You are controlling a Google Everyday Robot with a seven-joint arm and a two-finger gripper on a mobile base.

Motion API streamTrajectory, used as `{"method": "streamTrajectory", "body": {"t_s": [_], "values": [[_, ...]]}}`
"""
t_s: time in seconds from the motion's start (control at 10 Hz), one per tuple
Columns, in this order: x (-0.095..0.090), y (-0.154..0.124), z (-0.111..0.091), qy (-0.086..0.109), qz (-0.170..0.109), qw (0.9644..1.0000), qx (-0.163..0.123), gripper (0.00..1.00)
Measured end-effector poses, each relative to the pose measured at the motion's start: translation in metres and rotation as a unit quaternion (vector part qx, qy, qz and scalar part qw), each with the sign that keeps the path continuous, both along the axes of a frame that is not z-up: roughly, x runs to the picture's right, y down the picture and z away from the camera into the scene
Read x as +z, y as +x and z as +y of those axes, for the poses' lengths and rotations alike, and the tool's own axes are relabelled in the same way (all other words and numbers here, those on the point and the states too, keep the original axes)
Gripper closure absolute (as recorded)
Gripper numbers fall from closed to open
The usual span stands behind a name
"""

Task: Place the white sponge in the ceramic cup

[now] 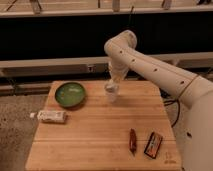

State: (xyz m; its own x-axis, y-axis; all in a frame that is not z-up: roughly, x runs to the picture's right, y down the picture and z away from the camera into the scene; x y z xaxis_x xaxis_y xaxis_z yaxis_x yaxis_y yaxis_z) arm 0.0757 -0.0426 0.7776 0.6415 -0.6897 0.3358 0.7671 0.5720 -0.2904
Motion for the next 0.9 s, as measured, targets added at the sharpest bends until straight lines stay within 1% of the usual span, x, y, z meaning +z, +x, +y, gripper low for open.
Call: {"method": "streamTrajectory", "body": {"t_s": [0.1, 0.2, 0.5, 0.6, 0.7, 0.9], "values": [[0.003, 0.000, 0.002, -0.001, 0.000, 1.0000, 0.000, 0.21], [0.005, 0.000, 0.004, -0.002, 0.000, 1.0000, 0.001, 0.20], [0.015, 0.001, 0.012, -0.005, -0.005, 1.0000, -0.001, 0.20], [0.017, 0.002, 0.014, -0.005, -0.012, 0.9999, -0.002, 0.22], [0.018, 0.005, 0.014, -0.005, -0.010, 0.9999, -0.001, 0.30], [0.017, 0.002, 0.011, -0.003, -0.009, 1.0000, -0.001, 0.46]]}}
